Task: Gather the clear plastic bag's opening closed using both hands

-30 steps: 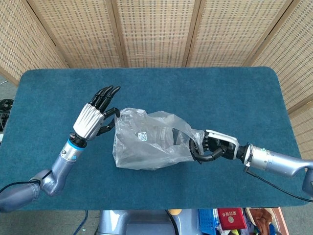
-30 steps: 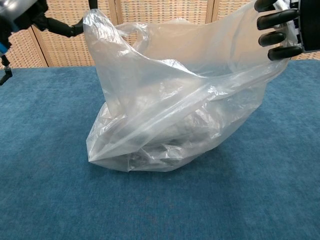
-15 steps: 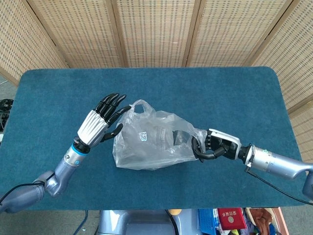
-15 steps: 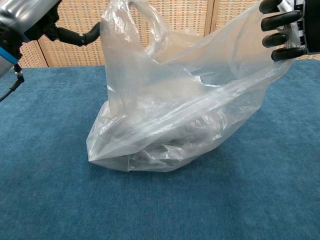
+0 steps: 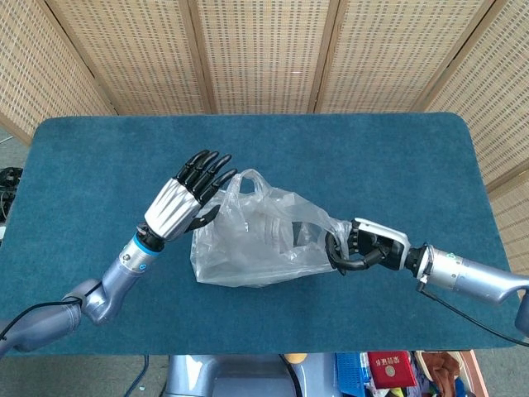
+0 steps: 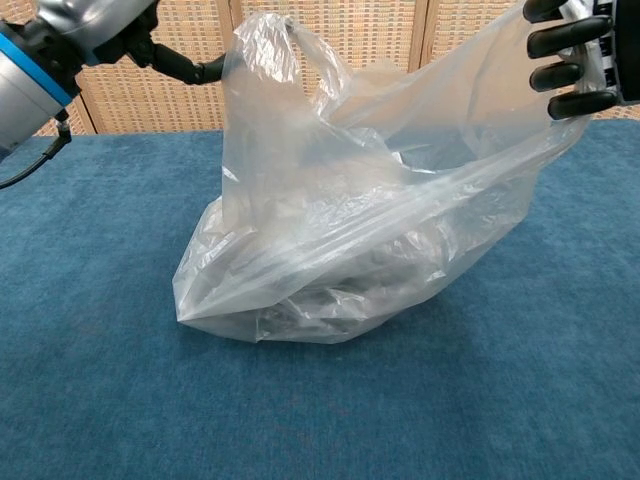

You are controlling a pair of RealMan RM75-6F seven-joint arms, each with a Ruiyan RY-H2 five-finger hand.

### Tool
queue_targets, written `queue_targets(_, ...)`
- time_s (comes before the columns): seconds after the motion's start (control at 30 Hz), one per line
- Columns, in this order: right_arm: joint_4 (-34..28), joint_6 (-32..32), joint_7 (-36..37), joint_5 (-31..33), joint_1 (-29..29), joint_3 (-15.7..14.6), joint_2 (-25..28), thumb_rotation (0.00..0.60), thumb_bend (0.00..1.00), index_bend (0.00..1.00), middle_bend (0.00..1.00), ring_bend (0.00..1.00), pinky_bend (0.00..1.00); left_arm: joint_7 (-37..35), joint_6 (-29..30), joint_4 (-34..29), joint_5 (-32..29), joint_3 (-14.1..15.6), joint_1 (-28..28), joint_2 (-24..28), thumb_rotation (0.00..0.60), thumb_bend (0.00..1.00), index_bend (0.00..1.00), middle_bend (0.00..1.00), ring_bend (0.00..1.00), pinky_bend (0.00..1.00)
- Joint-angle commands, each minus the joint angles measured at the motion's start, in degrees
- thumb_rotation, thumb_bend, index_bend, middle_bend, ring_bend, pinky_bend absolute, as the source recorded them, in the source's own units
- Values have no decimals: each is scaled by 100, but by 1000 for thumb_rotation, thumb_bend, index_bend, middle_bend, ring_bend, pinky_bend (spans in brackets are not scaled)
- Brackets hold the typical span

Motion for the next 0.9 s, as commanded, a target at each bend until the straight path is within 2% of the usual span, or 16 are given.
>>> queue_targets(0.03, 3, -17, 6, -7, 6, 6, 9, 600, 368, 536, 648, 544, 593, 211, -222, -58, -68, -27, -91, 94, 600, 372, 0, 0, 0, 62)
queue_targets(0.17, 51, -3, 62, 8, -18, 24, -12, 600, 367, 535, 648, 544, 593, 300, -330, 100, -174, -121, -178, -24, 600, 374, 0, 0, 0, 68)
queue_targets(0.33, 143, 82, 144, -31, -71, 6, -12, 600, 368, 536, 648, 544, 593, 527, -616, 229, -401, -250, -363, -411, 600, 386, 0, 0, 0, 73)
queue_targets(0.57, 250, 305, 194, -180, -157, -50, 19, 600, 369, 535, 648, 544, 593, 1128, -1040, 422, -664, -479, -746, -929, 600, 412, 22, 0, 0, 86)
queue_targets(0.63, 265, 388, 191, -224, -185, -67, 46, 600, 368, 535, 648, 544, 593, 1279, -1106, 472, -753, -589, -870, -1090, 600, 415, 119, 0, 0, 94)
queue_targets(0.8, 253, 547, 133, -326, -242, -119, 134, 600, 368, 536, 648, 544, 593, 1766, -1346, 587, -960, -775, -1141, -1382, 600, 475, 573, 0, 0, 111)
queue_targets(0.9, 236, 618, 106, -358, -268, -140, 190, 600, 369, 535, 648, 544, 593, 2082, -1445, 508, -1082, -838, -1225, -1468, 600, 500, 724, 0, 0, 124)
